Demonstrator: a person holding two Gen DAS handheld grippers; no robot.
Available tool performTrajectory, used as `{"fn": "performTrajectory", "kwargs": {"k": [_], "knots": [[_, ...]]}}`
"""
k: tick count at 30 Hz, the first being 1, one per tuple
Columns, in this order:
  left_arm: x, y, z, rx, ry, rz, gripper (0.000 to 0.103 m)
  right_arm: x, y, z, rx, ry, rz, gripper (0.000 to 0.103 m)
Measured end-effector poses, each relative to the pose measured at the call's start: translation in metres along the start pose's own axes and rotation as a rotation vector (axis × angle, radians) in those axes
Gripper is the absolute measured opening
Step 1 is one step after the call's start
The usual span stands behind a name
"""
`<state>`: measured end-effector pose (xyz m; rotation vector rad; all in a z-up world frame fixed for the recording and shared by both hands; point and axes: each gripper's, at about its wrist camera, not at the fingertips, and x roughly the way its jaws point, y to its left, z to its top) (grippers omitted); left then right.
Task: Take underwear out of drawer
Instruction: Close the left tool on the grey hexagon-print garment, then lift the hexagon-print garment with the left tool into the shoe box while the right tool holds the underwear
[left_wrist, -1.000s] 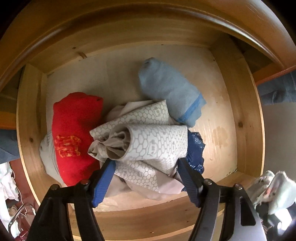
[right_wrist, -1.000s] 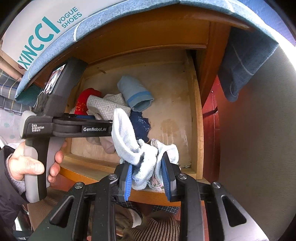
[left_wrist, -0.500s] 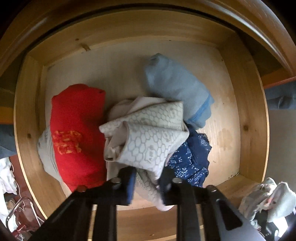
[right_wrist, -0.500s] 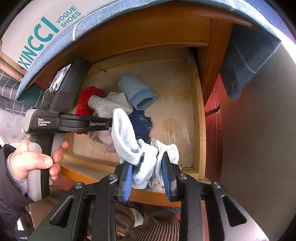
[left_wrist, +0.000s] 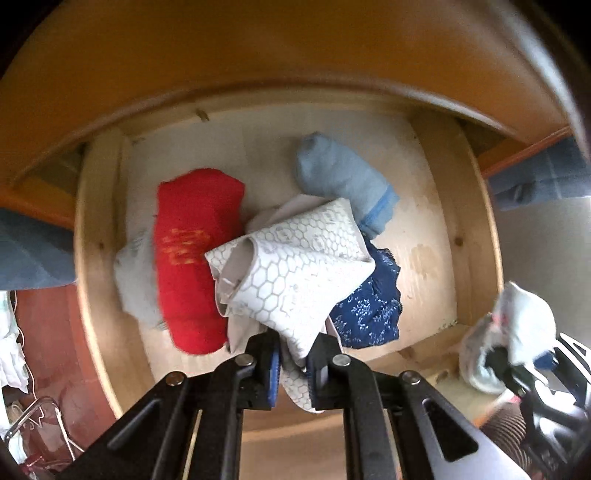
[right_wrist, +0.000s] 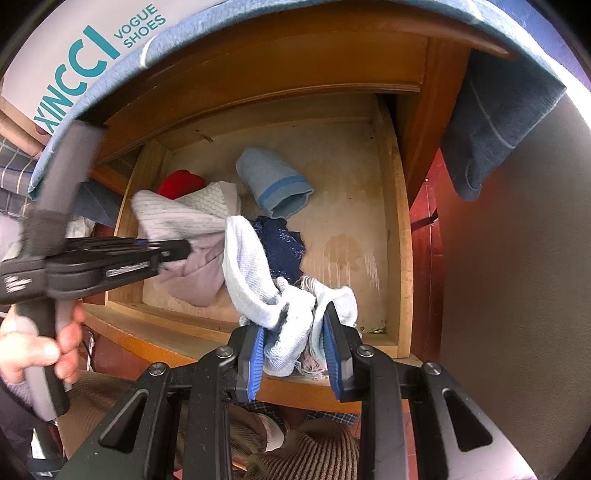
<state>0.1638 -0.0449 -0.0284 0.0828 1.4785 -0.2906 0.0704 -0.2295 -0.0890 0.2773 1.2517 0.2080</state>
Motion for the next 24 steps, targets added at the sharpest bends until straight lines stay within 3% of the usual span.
{"fn": "performTrajectory", "kwargs": {"k": [6, 14, 24], "knots": [[-0.038, 0.012, -0.023, 0.012, -0.053, -0.008, 0.011, 0.001, 0.000, 0.000, 0.001, 0.002, -0.003, 0.026], [-0.067, -0.005, -0.040, 0.028, -0.126, -0.017, 0.010, 0.002, 0.001, 0.000, -0.004, 0.001, -0.010, 0.026], [-0.127, -0.004, -0.057, 0.019, -0.209, -0.084, 0.010, 0.003, 0.001, 0.000, -0.007, 0.001, -0.015, 0.026]]}}
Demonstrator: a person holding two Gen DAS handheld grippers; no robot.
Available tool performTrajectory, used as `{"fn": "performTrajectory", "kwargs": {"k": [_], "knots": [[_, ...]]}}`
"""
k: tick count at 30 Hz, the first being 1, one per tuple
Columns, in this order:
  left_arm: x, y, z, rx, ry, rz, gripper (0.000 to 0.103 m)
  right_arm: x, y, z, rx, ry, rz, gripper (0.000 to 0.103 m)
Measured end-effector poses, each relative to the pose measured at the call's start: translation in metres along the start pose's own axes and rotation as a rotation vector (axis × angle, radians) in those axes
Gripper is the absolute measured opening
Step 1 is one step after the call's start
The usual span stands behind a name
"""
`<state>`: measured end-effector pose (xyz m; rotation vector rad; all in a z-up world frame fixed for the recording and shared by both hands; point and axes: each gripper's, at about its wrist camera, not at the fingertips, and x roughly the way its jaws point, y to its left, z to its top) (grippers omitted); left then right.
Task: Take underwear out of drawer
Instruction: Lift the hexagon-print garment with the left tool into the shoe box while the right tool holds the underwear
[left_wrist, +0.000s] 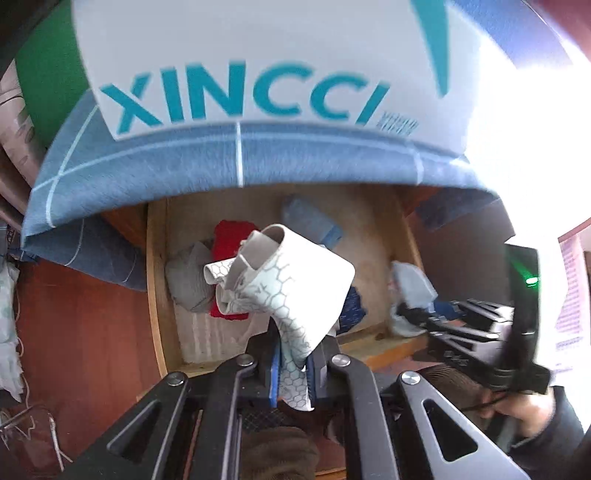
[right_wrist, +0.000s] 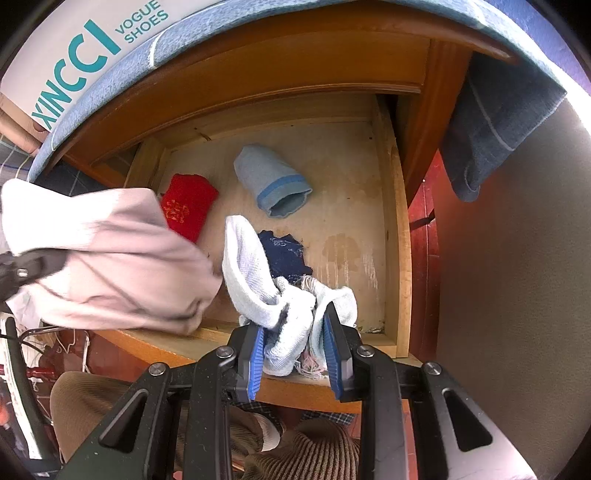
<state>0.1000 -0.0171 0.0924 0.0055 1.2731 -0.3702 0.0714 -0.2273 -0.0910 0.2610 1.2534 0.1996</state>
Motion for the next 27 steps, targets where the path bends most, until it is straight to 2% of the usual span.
{"fn": "performTrajectory", "kwargs": {"k": [5, 19, 27], "knots": [[-0.037, -0.008, 0.003, 0.017, -0.067, -0.029, 0.010, 0.000, 0.000, 0.000, 0.001, 0.001, -0.001, 0.026], [-0.137, -0.032, 0.020, 0.079, -0.188, -0.088, 0.010, -0.001, -0.001, 0.000, -0.001, 0.002, -0.003, 0.026], [-0.214, -0.041, 0.033, 0.092, -0.307, -0.077, 0.010, -0.002, 0.000, 0.000, -0.003, 0.002, -0.006, 0.026]]}}
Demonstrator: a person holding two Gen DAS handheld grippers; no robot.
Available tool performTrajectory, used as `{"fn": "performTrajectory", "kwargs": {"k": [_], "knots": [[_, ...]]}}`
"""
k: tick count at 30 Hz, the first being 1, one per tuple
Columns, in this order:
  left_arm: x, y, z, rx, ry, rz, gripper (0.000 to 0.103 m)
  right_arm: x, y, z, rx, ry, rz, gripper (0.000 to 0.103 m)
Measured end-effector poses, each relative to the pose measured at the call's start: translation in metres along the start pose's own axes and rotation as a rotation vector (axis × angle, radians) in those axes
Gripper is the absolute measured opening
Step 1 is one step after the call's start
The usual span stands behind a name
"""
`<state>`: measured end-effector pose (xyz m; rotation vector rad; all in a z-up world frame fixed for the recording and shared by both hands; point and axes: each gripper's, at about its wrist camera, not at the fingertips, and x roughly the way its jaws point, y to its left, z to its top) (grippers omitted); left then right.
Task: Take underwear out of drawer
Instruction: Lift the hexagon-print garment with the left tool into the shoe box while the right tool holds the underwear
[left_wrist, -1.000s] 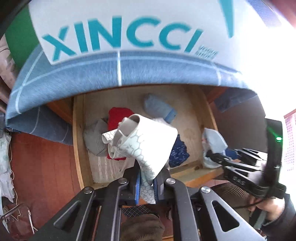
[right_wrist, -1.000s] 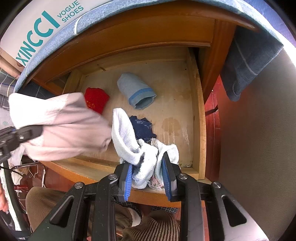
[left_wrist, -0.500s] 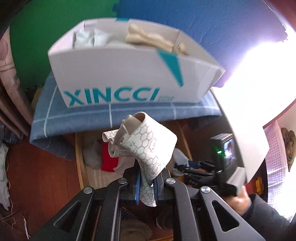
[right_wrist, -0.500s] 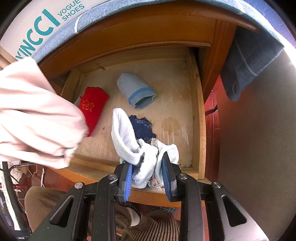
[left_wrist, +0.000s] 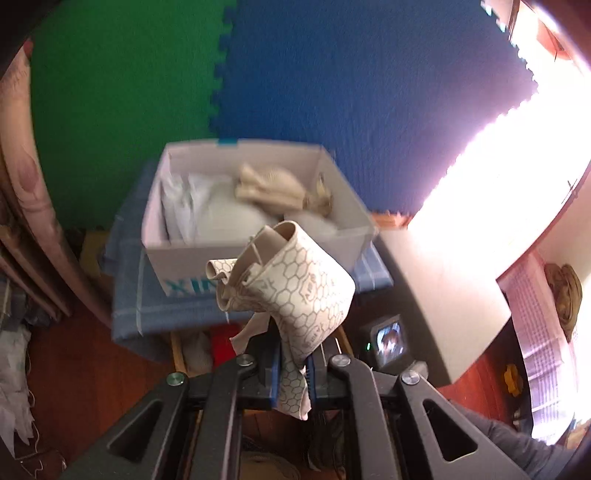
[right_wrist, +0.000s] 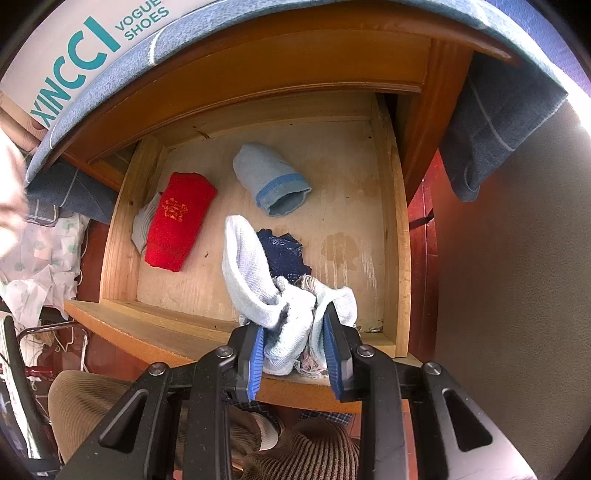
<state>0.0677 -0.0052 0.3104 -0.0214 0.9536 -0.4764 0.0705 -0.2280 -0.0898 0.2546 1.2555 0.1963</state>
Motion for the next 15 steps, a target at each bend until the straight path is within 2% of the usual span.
{"fn": "performTrajectory", "kwargs": {"k": [4, 9, 12, 15], "knots": [[-0.037, -0.001, 0.032, 0.007, -0.072, 0.019, 0.010, 0.000, 0.001, 0.000, -0.002, 0.001, -0.002, 0.026], [-0.081, 0.000, 0.079, 0.020, -0.195, 0.091, 0.010, 0.001, 0.001, 0.000, -0.003, 0.001, -0.002, 0.026], [-0.095, 0.000, 0.104, 0.025, -0.256, 0.137, 0.010, 0.000, 0.001, 0.000, -0.002, 0.002, -0.002, 0.026], [-0.096, 0.002, 0.127, 0.037, -0.275, 0.170, 0.010, 0.000, 0.001, 0.000, -0.002, 0.001, -0.002, 0.026]]}}
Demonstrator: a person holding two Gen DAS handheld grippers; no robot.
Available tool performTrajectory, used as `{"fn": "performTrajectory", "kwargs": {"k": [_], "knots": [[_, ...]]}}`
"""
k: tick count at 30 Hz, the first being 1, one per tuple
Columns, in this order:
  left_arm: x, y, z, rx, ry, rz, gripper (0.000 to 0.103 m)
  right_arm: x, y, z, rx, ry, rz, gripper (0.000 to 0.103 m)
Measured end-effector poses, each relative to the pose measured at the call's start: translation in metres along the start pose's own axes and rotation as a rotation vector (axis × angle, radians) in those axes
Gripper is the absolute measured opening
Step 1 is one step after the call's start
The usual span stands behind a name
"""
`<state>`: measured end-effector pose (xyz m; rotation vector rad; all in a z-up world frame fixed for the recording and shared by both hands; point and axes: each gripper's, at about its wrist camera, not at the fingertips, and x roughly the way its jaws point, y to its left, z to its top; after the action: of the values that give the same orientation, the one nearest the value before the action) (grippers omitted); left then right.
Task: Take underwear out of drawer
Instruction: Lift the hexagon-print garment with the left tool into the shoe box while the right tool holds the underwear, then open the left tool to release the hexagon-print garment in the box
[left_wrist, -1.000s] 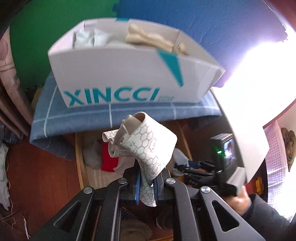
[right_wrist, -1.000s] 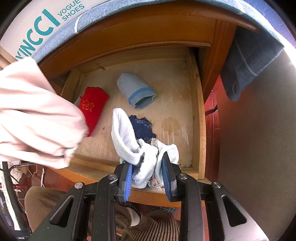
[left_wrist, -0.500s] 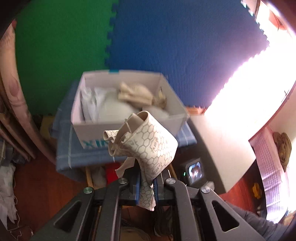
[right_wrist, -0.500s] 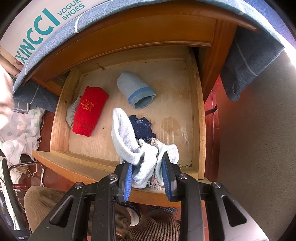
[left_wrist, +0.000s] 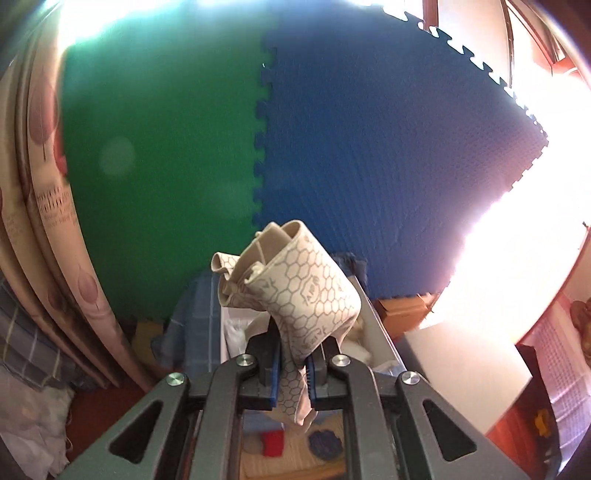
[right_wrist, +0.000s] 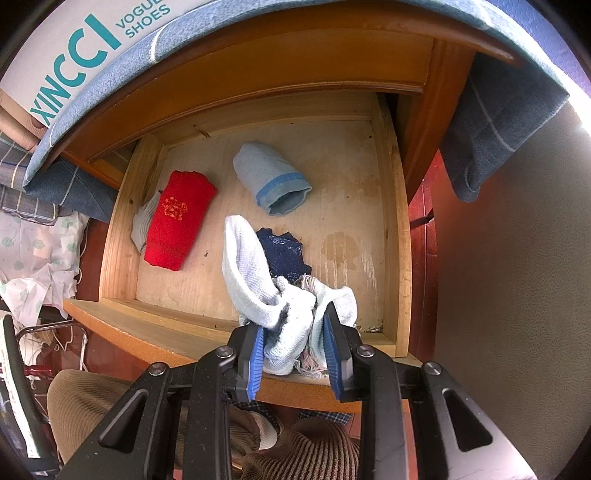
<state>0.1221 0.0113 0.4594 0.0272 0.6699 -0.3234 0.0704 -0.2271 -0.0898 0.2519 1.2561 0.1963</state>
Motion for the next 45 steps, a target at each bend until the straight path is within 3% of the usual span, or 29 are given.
{"fn": "performTrajectory", "kwargs": {"k": [5, 11, 20, 30, 35, 42, 43, 45], "knots": [[0.036, 0.005, 0.015, 0.012, 0.027, 0.059, 0.010, 0.001, 0.000, 0.000, 0.005, 0.001, 0.006, 0.026], [0.099, 0.014, 0.006, 0.000, 0.085, 0.100, 0.010, 0.001, -0.001, 0.000, 0.010, 0.002, 0.013, 0.026], [0.191, 0.021, -0.045, -0.006, 0.242, 0.130, 0.010, 0.002, -0.001, 0.001, 0.009, 0.008, 0.018, 0.026], [0.260, 0.017, -0.096, 0.006, 0.368, 0.149, 0.010, 0.003, -0.001, 0.001, 0.009, 0.009, 0.019, 0.026], [0.277, 0.022, -0.114, -0.017, 0.393, 0.157, 0.010, 0.003, 0.000, 0.001, 0.008, 0.010, 0.018, 0.026], [0.273, 0.025, -0.110, -0.034, 0.377, 0.155, 0.014, 0.003, 0.000, 0.001, 0.005, 0.014, 0.015, 0.026], [0.271, 0.026, -0.110, -0.042, 0.375, 0.154, 0.017, 0.003, 0.000, 0.000, 0.003, 0.014, 0.013, 0.026], [0.267, 0.028, -0.109, -0.054, 0.367, 0.173, 0.032, 0.003, 0.000, 0.000, 0.003, 0.013, 0.012, 0.026]]}}
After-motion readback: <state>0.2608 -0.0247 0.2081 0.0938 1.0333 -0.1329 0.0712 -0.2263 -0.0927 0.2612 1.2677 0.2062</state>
